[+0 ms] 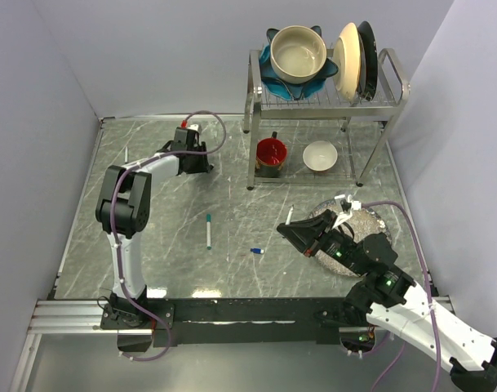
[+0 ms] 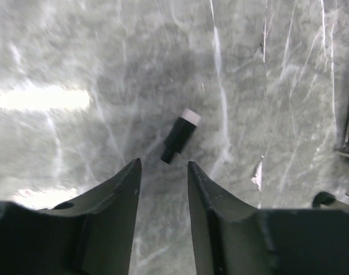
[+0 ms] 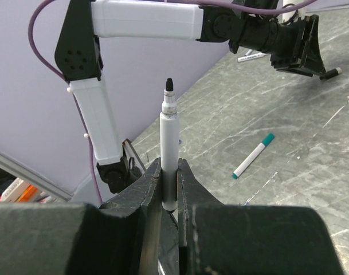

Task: Insert the pens into the pen caps

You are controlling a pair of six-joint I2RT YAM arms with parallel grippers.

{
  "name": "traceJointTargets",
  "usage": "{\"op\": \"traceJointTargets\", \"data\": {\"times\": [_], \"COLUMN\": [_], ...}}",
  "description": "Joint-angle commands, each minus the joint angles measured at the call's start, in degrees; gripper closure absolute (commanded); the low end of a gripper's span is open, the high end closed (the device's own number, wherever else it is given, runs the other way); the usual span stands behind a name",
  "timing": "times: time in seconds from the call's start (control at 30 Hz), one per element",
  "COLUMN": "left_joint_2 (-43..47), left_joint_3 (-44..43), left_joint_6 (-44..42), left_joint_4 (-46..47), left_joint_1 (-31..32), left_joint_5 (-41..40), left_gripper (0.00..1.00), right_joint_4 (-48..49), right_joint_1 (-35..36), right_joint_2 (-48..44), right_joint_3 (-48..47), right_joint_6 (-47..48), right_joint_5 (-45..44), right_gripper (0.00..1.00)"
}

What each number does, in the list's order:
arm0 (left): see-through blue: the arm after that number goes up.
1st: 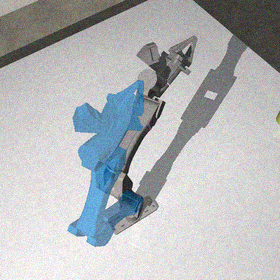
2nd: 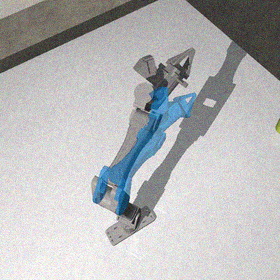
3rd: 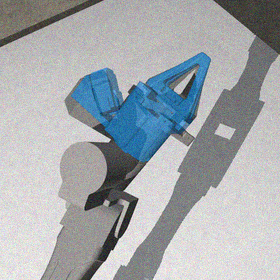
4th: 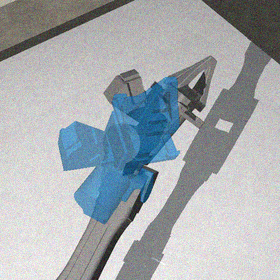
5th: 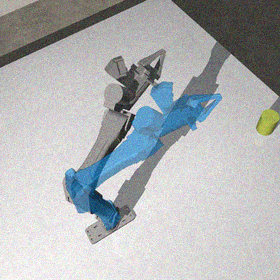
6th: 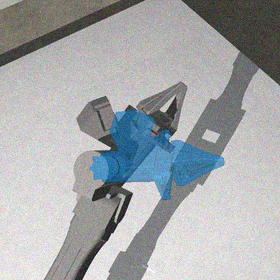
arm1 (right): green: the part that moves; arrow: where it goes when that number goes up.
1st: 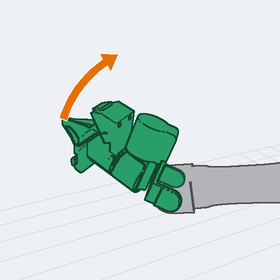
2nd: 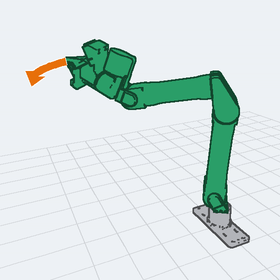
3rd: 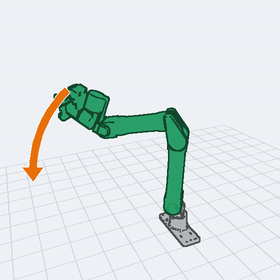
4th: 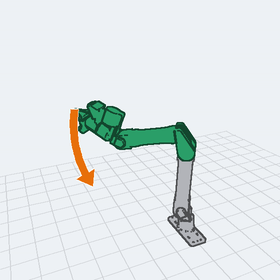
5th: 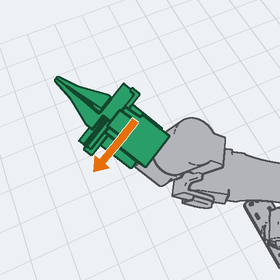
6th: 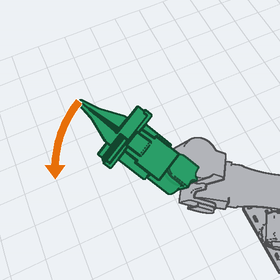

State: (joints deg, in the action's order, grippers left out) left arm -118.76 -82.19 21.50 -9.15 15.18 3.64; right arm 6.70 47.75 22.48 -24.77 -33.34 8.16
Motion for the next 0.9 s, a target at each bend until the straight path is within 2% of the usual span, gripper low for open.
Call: {"op": "traceJointTargets", "data": {"times": [0.0, 0.23, 0.57, 0.87], "left_joint_2": [1.78, -2.61, -7.53, -11.05], "left_joint_3": [-2.35, -6.92, -11.49, -16.24], "left_joint_6": [-4.96, -12.00, -13.14, -13.50], "left_joint_4": [2.82, -0.08, -2.10, -9.21], "left_joint_1": [-0.15, 1.52, 2.48, 4.15], "left_joint_5": [-0.30, 1.63, -1.17, -6.18], "left_gripper": [0.55, 0.53, 0.56, 0.61], "right_joint_4": [0.60, 0.16, 0.51, 1.04], "right_joint_1": [0.24, 0.24, 0.24, 0.24], "right_joint_2": [-1.30, -1.12, -0.42, -0.42], "right_joint_3": [-1.77, -1.94, -1.94, -2.03], "right_joint_6": [0.74, 1.44, 1.44, 1.09], "right_joint_5": [-0.87, -1.75, -1.92, -1.75], "right_gripper": [1.00, 1.00, 1.00, 1.00]}}
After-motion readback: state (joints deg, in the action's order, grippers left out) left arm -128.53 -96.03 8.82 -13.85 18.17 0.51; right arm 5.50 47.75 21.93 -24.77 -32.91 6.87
